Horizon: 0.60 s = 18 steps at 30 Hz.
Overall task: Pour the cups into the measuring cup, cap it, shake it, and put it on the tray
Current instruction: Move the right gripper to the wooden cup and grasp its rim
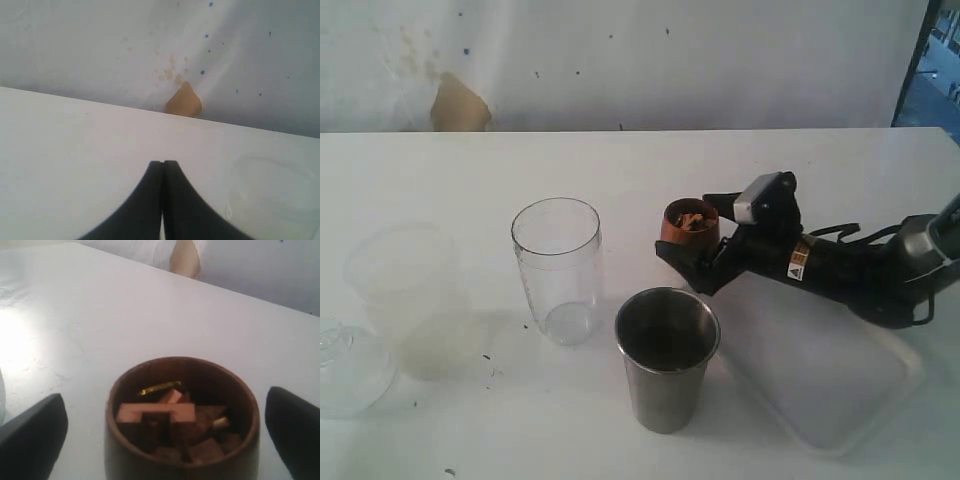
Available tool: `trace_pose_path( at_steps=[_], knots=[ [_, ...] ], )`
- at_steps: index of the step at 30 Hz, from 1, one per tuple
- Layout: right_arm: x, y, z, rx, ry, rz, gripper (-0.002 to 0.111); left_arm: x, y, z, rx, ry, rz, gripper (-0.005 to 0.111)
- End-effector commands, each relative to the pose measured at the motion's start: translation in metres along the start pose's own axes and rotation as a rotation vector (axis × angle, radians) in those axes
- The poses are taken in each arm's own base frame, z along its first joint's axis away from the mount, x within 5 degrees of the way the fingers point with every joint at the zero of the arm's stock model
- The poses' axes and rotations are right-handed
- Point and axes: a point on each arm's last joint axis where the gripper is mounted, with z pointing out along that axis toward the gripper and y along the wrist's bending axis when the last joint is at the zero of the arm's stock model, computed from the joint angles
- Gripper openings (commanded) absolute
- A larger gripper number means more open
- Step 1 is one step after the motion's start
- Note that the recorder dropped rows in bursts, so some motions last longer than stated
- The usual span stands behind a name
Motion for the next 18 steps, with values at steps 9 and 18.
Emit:
trace_pose_path(
  at_steps=[9,18],
  knots=[
    [0.0005,0.0019,0.0106,0.002,0.037,-0.007,0.105,0.0002,0.0004,0.0,-0.004,-0.01,0.006,0.0],
    [0.0,0.0018,0.0113,0.019,0.029,0.123,0.105,0.0002,0.0004,0.0,-0.004,-0.01,0.006,0.0]
  ],
)
